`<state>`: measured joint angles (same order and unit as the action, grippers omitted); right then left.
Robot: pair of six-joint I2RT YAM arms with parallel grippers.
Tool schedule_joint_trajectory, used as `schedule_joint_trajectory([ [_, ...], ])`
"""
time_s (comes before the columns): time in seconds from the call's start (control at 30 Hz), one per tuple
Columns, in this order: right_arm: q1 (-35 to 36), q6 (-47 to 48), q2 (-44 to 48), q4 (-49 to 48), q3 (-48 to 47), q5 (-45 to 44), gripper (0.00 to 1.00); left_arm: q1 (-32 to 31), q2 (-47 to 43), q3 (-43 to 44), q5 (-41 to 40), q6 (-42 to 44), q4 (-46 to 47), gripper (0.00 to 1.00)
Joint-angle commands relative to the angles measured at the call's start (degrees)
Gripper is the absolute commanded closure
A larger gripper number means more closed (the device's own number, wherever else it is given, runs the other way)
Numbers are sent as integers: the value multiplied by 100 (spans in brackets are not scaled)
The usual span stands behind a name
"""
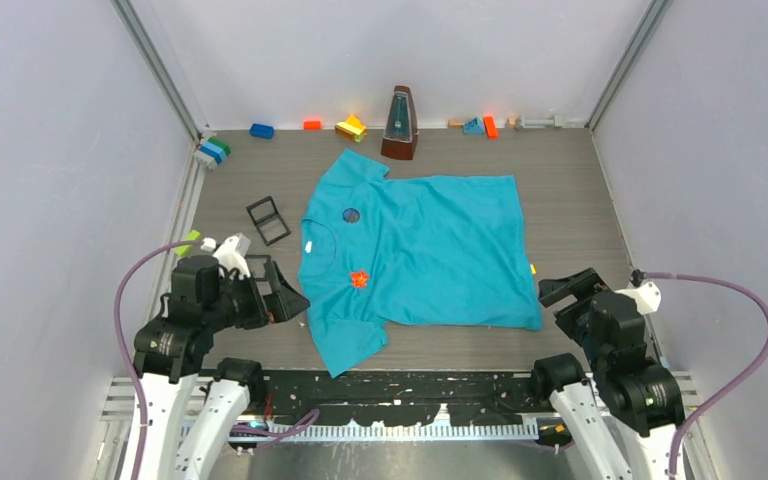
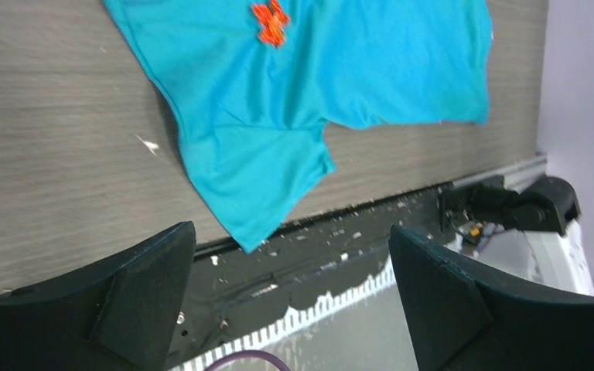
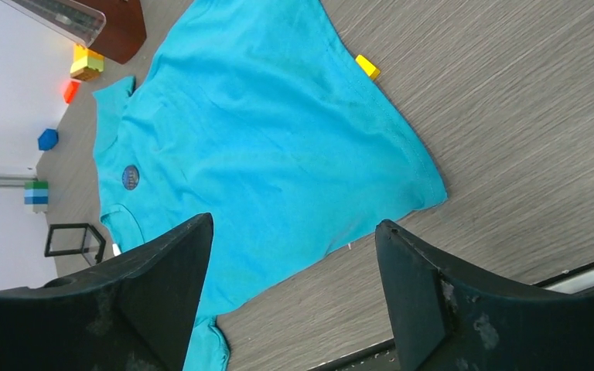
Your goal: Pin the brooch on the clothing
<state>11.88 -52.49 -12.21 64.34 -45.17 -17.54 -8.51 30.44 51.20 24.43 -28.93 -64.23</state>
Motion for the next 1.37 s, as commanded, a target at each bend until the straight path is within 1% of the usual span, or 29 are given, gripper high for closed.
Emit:
schedule_joint_trajectory([
  [0.0, -14, 350, -756, -808, 38, 225, 17, -10, -87, 46, -1005, 149, 756, 0],
  [0.17, -13, 912, -1877, -1422, -252, 55, 16, -10, 81, 32, -2186, 329, 1274, 0],
  [0.27, -17, 1360, -2580, -1618, -483, -567, 16, -10, 209, 99, -2874, 469, 1583, 0],
  [0.4, -17, 1888, -2905, -2115, -782, -1222, 16, -10, 296, 430, -3490, 851, 1957, 0],
  [0.53, -13, 2426, -2724, -2824, -914, -1491, 16, -10, 267, 708, -4024, 1353, 2245, 0],
  [0.67, -13, 2947, -2272, -3738, -558, -1610, 15, -10, -48, 344, -4316, 1686, 2714, 0],
  [0.8, -13, 3115, -1689, -4068, -70, -1771, 11, -10, -358, -3, -4348, 1715, 2958, 0],
  [0.93, -16, 3181, -1468, -4179, 9, -1644, 10, -10, -408, -6, -4349, 1733, 2960, 0],
  [1.33, -18, 3129, -1487, -4140, -30, -1707, 10, -1, -319, -118, -4261, 1671, 3017, 0],
])
